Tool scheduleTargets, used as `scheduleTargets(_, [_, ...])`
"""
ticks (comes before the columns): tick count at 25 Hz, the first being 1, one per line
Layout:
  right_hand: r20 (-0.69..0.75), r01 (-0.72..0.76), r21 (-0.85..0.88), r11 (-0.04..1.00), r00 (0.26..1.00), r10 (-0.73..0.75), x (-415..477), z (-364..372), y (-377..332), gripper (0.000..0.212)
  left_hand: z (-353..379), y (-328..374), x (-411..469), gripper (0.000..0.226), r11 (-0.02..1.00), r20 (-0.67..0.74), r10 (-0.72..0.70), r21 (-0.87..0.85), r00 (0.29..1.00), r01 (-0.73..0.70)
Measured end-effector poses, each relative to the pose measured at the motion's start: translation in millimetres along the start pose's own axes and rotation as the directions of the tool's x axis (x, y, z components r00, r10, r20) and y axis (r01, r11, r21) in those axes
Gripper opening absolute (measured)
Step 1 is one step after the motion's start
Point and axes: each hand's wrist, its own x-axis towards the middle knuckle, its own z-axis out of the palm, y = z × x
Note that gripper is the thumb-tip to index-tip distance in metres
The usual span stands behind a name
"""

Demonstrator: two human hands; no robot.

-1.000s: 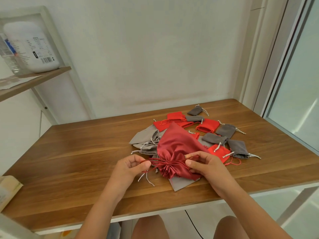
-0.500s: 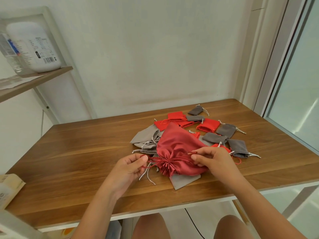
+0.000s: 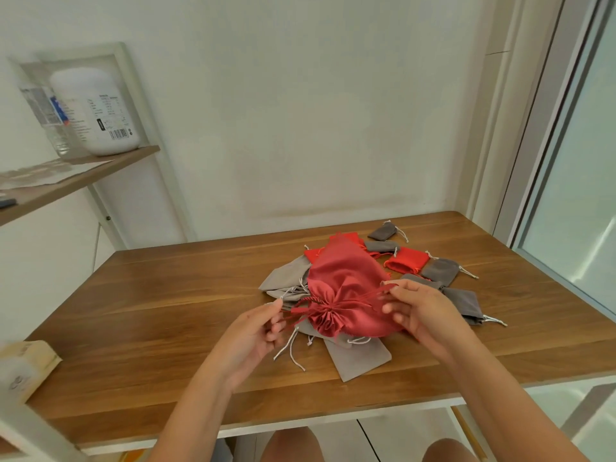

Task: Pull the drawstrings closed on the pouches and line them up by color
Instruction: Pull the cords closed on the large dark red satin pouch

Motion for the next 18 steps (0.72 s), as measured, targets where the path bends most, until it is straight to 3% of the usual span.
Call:
scheduleTargets(5, [0.128, -0.132, -0.047, 0.99, 0.982, 0.137, -5, -1, 2, 0.024, -2, -2, 1, 0.017, 0.999, 0.0, -0.028, 0.033, 1.0, 0.028])
scheduleTargets(7, [0.18, -0.133, -0.142, 0.981, 0.971, 0.158, -7, 3, 1, 0.021, 1, -2, 2, 0.018, 0.998, -0.007, -0.03, 0.054, 1.0, 0.031])
scheduleTargets(11, [0.185, 0.095, -0.468, 0.879, 0.983, -0.008, -7, 8, 5, 0.016, 5, 3, 1, 0.02, 0.995, -0.017, -0.015, 0.094, 1.0, 0.016])
scheduleTargets(15, [0.025, 0.115, -0.398, 0.91, 0.993, -0.114, 0, 9, 5, 0.019, 0, -1, 0, 0.029, 0.962, -0.107, -0.079, 0.253, 0.991, 0.104])
scheduleTargets(18, [0.011, 0.153, -0.382, 0.911, 0.987, -0.161, 10, 11, 2, 0.022, 2, -3, -1, 0.015, 0.933, -0.101, -0.13, 0.325, 0.986, 0.156])
